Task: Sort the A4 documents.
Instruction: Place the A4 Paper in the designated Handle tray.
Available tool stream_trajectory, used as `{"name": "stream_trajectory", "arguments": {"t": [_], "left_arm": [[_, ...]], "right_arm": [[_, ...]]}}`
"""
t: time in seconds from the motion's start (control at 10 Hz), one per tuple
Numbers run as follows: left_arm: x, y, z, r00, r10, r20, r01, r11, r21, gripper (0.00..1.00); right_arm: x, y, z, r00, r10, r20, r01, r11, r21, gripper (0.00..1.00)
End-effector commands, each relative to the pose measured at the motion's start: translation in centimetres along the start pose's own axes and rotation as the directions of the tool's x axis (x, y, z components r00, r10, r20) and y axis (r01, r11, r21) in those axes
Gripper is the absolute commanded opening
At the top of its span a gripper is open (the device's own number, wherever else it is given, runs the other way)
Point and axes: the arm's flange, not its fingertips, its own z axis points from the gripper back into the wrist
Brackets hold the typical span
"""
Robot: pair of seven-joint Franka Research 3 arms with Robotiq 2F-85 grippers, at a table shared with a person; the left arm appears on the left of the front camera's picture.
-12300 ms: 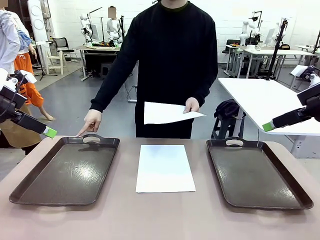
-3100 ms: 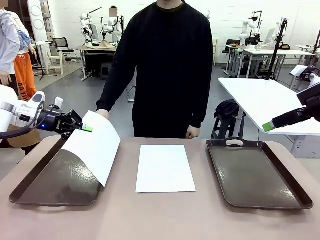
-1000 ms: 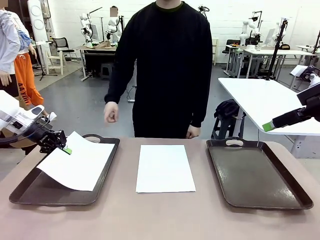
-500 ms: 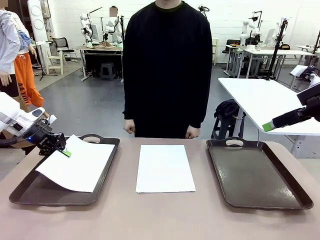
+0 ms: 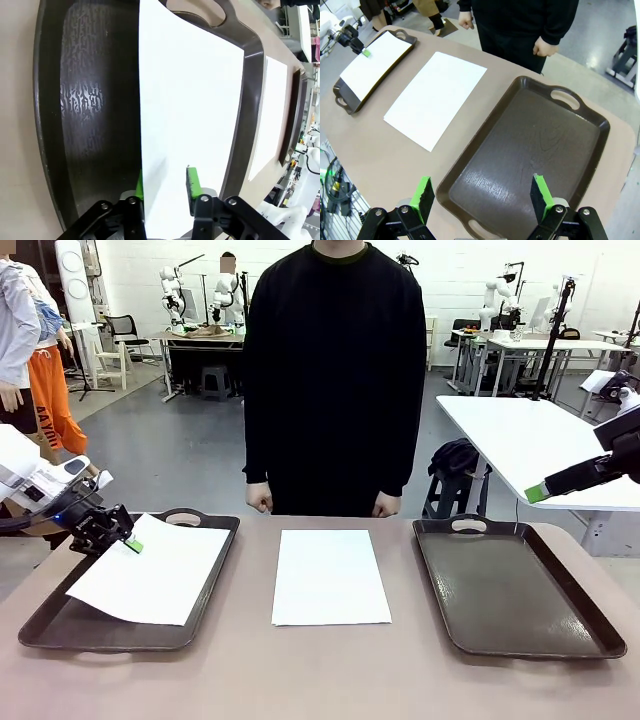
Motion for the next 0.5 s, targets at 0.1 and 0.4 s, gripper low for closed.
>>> {"name": "stream_trajectory", "arguments": {"t": [0.1, 0.4], "left_arm": [[0.09, -0.30, 0.70, 1.000, 0.003, 0.012, -0.004, 0.998, 0.066, 0.63], [0.13, -0.57, 0.88, 1.000, -0.009, 0.012, 0.008, 0.998, 0.070, 1.00]], "right_arm": [[-0.05, -0.08, -0.12, 1.000, -0.003, 0.006, 0.003, 1.000, 0.017, 1.00], [-0.05, -0.08, -0.12, 1.000, -0.003, 0.006, 0.003, 1.000, 0.017, 1.00]]}}
